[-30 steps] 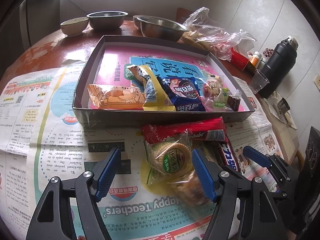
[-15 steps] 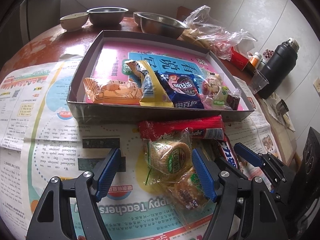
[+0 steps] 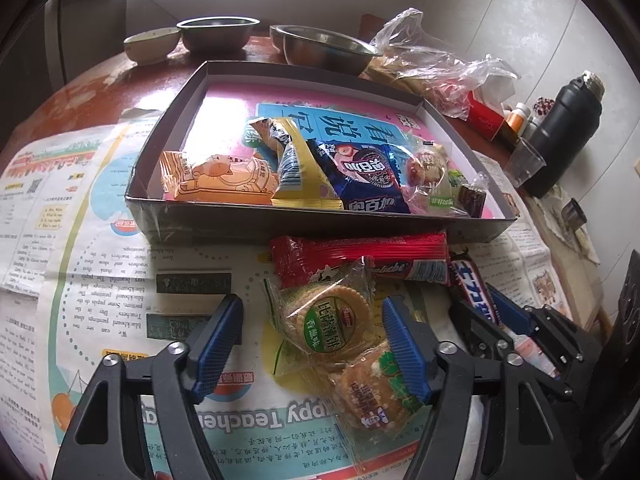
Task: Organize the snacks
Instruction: 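Grasp the clear round-cookie bag with the left tool while the right tool grasps the blue chocolate bar, then lift the cookie bag with the left tool while the right tool lifts the chocolate bar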
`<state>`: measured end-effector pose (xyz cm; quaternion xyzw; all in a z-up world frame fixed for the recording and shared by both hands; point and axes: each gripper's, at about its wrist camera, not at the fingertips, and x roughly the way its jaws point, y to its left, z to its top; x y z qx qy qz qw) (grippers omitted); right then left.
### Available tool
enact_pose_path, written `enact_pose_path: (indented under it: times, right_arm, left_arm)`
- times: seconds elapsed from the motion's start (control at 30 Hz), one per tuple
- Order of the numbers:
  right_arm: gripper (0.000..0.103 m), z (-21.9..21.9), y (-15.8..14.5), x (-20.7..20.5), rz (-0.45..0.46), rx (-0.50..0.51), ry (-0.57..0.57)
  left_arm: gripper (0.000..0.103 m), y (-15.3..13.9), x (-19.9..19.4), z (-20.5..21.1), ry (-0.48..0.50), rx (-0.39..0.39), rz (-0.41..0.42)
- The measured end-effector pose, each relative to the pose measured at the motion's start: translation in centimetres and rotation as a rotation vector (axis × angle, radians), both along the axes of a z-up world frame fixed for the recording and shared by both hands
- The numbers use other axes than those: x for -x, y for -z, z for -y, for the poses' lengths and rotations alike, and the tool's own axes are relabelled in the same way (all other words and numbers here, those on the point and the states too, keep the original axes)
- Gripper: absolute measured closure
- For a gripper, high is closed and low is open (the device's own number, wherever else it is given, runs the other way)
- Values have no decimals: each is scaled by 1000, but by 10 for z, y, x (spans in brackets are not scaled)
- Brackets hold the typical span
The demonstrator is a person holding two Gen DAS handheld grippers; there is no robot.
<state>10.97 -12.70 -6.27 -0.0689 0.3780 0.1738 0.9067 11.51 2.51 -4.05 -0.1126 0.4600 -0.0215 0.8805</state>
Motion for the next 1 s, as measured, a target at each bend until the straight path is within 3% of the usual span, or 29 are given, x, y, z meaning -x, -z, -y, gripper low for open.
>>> enact_pose_path:
  times: [0.1,1.0]
  right_arm:
    - [74,2,0,-1,0,-4,9]
    - [74,18,-17,3,12,-107,40]
  left_arm:
    - [51,0,0,0,7,-8,6]
    - [55,-29,15,-3,44,-13,84]
